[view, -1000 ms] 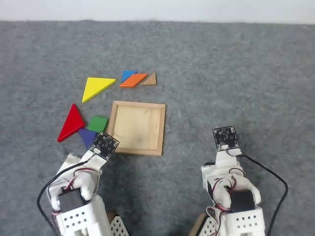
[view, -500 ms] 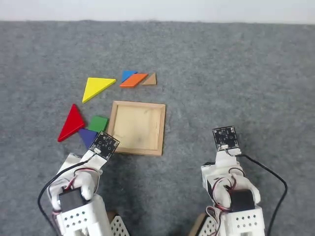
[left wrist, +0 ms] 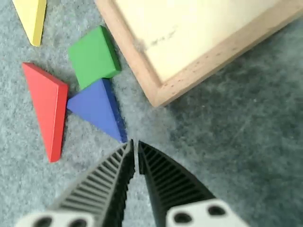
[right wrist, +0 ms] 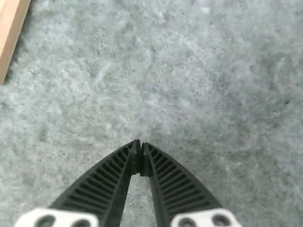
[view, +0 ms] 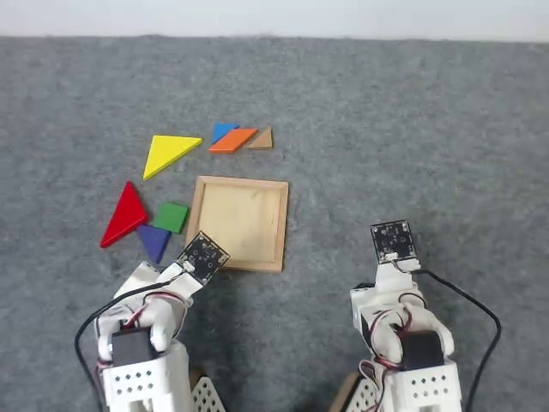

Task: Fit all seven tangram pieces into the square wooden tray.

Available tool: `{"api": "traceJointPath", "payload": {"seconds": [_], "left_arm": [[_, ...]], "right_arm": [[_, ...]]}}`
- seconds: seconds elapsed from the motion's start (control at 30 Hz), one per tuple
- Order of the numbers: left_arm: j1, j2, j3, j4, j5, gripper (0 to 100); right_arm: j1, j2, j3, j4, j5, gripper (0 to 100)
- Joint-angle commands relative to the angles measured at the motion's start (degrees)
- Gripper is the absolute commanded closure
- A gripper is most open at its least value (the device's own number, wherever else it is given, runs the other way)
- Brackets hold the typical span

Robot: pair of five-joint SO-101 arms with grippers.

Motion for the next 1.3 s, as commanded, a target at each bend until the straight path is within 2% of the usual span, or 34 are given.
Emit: {"api": "traceJointPath", "payload": {"seconds": [0.0, 0.37, 0.53, 0.63, 0.67, 0.77, 0.87, 1.0, 1.13, 1.27], "left_arm": [[0.09, -0.35, -0.66, 0.53, 0.7, 99], [0.35, -0.26, -0.66, 0.53, 0.7, 99], [0.35, -0.26, -0.66, 0.53, 0.7, 99], [0.44, -0.35, -0.66, 0.53, 0.7, 99], [0.44, -0.44, -0.66, 0.53, 0.7, 99], [0.26, -0.53, -0.66, 0.0, 0.62, 99], [0.44, -0.53, -0.75, -3.08, 0.7, 99], [-0.18, -0.53, -4.44, -6.33, 1.05, 99], [-6.95, -0.09, -17.19, -2.99, 8.44, 98], [-11.08, 3.87, -23.78, -2.81, 10.37, 87]], "right_arm": [[0.48, -1.01, 0.7, -1.36, 0.7, 99.1], [0.13, -1.1, 0.62, -1.71, 0.7, 99.1], [1.1, -1.19, -1.93, -12.7, 3.08, 99.0], [-3.03, -1.01, -10.81, -17.01, 13.8, 99.1], [-4.79, -0.92, -13.89, -17.71, 14.51, 99.1], [-9.45, 0.48, -22.24, -16.92, 10.2, 99.1], [-11.38, 8.57, -27.78, -14.9, 6.51, 99.0], [-11.47, 29.93, -34.2, -14.9, 1.41, 98.9], [-11.47, 53.58, -43.08, -12.62, 0.7, 98.9], [-11.91, 65.89, -45.63, -15.96, 0.62, 98.9]]}}
